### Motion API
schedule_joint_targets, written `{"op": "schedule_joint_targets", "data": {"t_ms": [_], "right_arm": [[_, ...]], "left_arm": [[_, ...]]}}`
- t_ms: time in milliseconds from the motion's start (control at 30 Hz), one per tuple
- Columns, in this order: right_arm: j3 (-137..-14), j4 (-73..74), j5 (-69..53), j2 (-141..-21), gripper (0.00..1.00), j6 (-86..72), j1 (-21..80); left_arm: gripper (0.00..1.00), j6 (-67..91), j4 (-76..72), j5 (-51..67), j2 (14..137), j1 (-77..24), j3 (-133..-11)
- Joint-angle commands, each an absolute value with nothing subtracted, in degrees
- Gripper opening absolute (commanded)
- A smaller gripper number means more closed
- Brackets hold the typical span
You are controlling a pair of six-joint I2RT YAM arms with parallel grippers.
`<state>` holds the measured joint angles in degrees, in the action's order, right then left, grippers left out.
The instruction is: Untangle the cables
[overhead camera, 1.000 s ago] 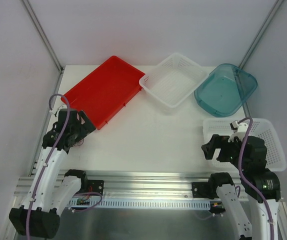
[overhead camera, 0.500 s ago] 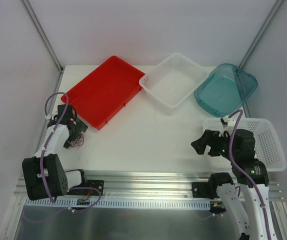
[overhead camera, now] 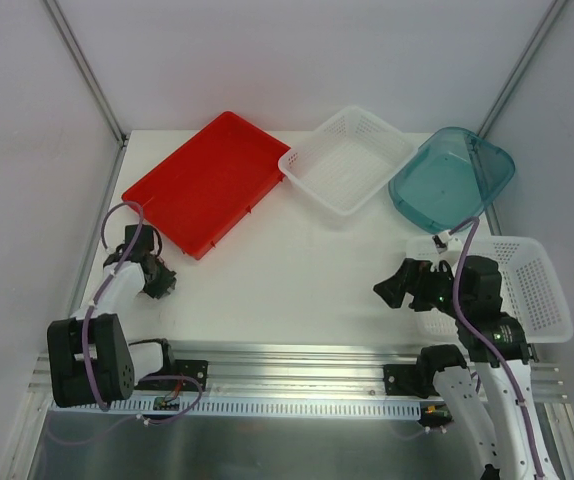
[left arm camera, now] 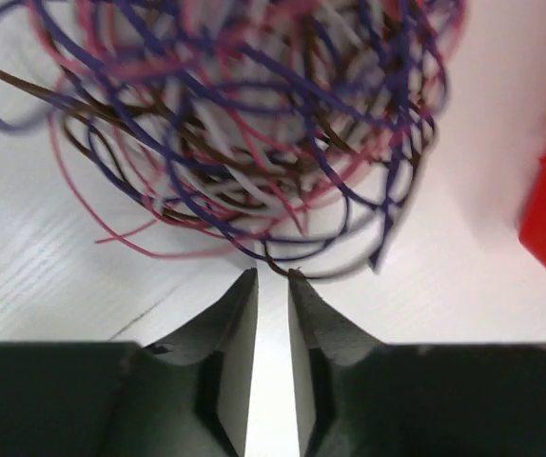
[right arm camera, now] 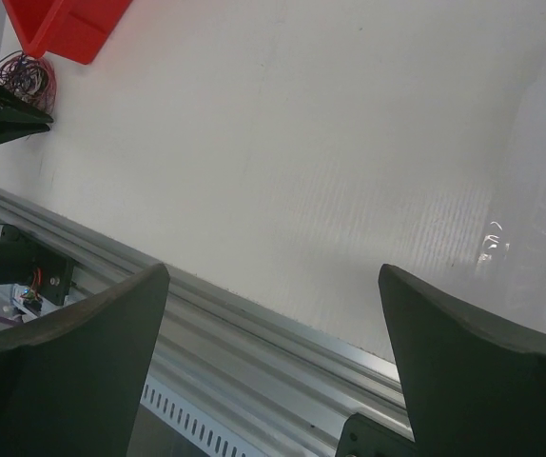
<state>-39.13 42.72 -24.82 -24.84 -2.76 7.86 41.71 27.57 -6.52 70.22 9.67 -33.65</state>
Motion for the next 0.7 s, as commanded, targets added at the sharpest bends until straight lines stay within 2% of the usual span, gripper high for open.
{"op": "schedule_joint_targets", "data": {"t_ms": [0, 233, 400, 467, 500, 533, 600, 667], "right_arm": [[-38.68, 38.85, -26.2, -25.84, 0.98, -3.34, 9.14], [-35.16, 34.11, -24.88, -26.98, 0.99, -8.08, 13.7], [-33.14, 31.39, -18.73, -27.86, 0.99, -10.71, 21.0], [-32.26, 29.89, -18.02, -28.21, 0.99, -12.03, 24.15], [-31.91, 29.45, -17.15, -28.56, 0.99, -12.48, 25.21], [-31.82, 29.1, -16.53, -28.74, 0.99, -13.0, 26.36], [-32.95, 28.74, -13.38, -29.96, 0.99, -13.1, 30.56], [-33.31, 28.83, -12.31, -30.58, 0.99, -13.1, 31.28]], "left_arm": [[0.18, 42.28, 27.07, -2.04, 64.87, 5.82, -31.3], [0.01, 44.3, 26.98, 2.98, 53.81, -6.65, -26.46], [0.0, 42.81, 27.59, 3.78, 51.33, -13.09, -27.06], [0.23, 41.67, 28.65, 0.3, 49.93, -13.18, -29.34], [0.37, 41.31, 29.61, -2.96, 49.66, -13.18, -30.49], [0.55, 41.13, 31.19, -6.47, 49.83, -13.18, -31.72], [0.78, 40.0, 33.12, -13.14, 53.06, -10.66, -37.31], [0.81, 39.64, 33.13, -12.92, 54.22, -7.31, -39.89]]}}
